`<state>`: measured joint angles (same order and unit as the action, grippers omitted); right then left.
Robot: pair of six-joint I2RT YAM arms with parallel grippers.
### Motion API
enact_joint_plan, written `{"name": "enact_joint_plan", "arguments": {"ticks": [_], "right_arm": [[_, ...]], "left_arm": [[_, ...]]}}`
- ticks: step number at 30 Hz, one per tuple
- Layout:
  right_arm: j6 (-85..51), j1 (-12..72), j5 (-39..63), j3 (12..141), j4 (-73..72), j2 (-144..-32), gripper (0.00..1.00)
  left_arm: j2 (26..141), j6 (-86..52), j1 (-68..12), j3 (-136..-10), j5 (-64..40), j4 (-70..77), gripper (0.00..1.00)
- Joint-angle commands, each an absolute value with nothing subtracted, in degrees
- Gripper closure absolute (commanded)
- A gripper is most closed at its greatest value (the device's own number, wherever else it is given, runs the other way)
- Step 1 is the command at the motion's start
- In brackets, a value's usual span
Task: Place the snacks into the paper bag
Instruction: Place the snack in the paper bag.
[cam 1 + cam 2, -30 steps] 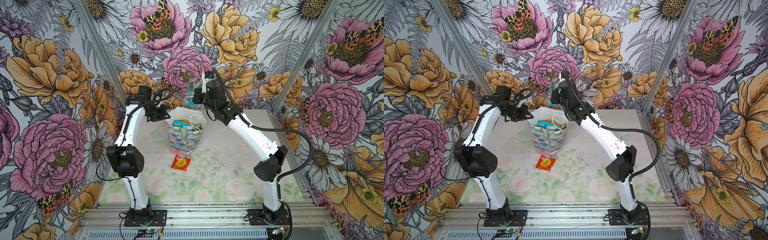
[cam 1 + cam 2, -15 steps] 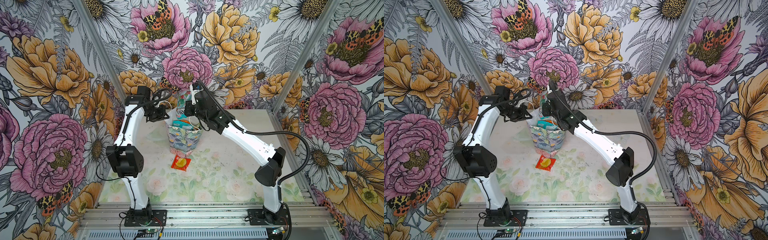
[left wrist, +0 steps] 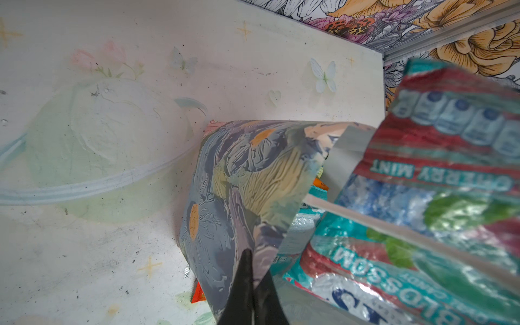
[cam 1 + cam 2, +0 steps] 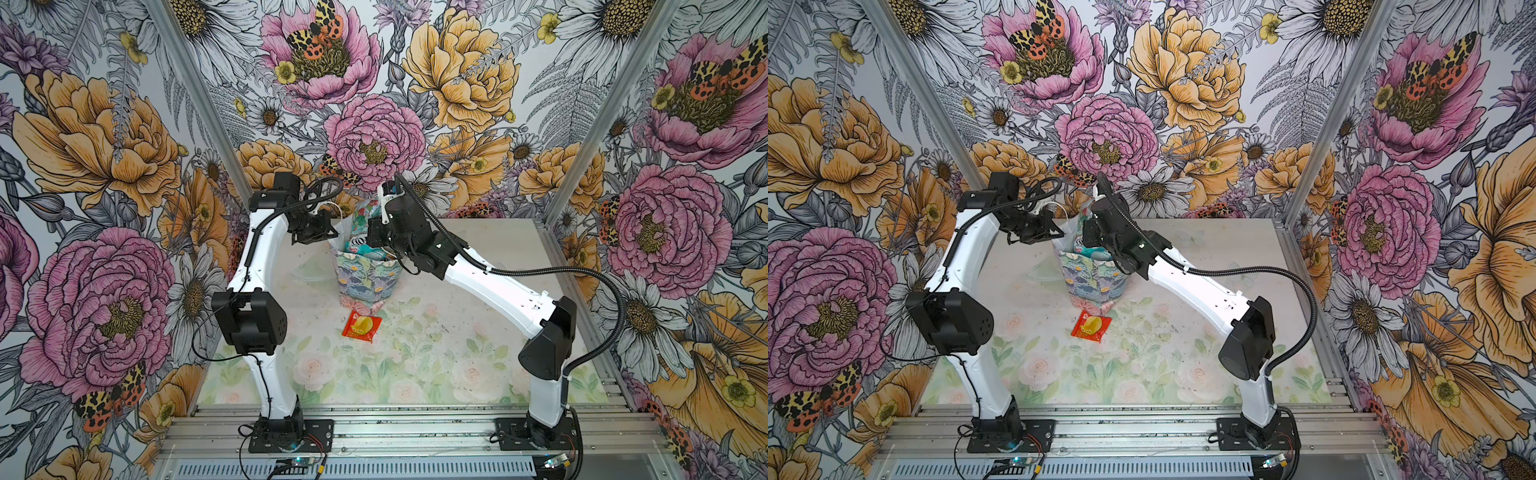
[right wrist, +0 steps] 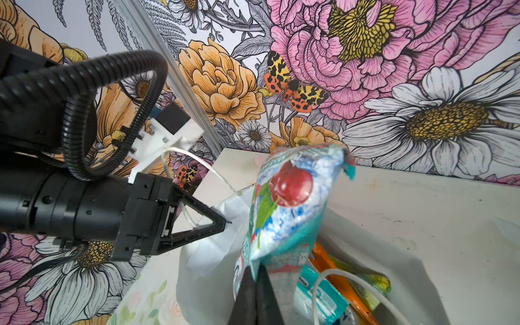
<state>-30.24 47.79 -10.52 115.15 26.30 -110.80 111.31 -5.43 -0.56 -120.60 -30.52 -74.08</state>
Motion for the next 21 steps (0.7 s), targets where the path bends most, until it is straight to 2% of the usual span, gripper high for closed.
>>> {"name": "enact_joint_plan", "arguments": {"ticks": [1,5,8,10,11,15,21], "right_arm": [[-33.21,48.16,-10.17,114.63,21.4,-109.33,1.0],[-33.62,48.16,-10.31,113.27,20.94,-108.65,0.99],[-33.04,47.99,-11.1,112.79,20.96,-107.23,0.66],[-31.57,47.81,-12.5,112.34,20.92,-105.74,0.51],[-30.99,47.65,-12.71,112.23,20.93,-105.12,0.47],[-30.66,46.15,-12.03,110.5,21.01,-102.5,0.43],[-33.32,43.58,-9.41,105.06,21.17,-99.92,0.47]], "left_arm": [[108.22,-4.66,-0.33,-120.41,-32.8,-72.88,1.0],[108.08,-4.57,-0.3,-120.32,-32.7,-72.86,1.0],[108.09,-4.48,-0.3,-120.3,-32.7,-72.88,1.0],[108.04,-4.48,-0.26,-120.15,-32.74,-72.87,1.0],[107.97,-4.47,-0.24,-120.14,-32.69,-72.86,1.0],[107.93,-4.39,-0.09,-120.1,-32.87,-72.86,1.0],[107.84,-4.39,-0.09,-119.99,-32.7,-72.9,1.0]]}}
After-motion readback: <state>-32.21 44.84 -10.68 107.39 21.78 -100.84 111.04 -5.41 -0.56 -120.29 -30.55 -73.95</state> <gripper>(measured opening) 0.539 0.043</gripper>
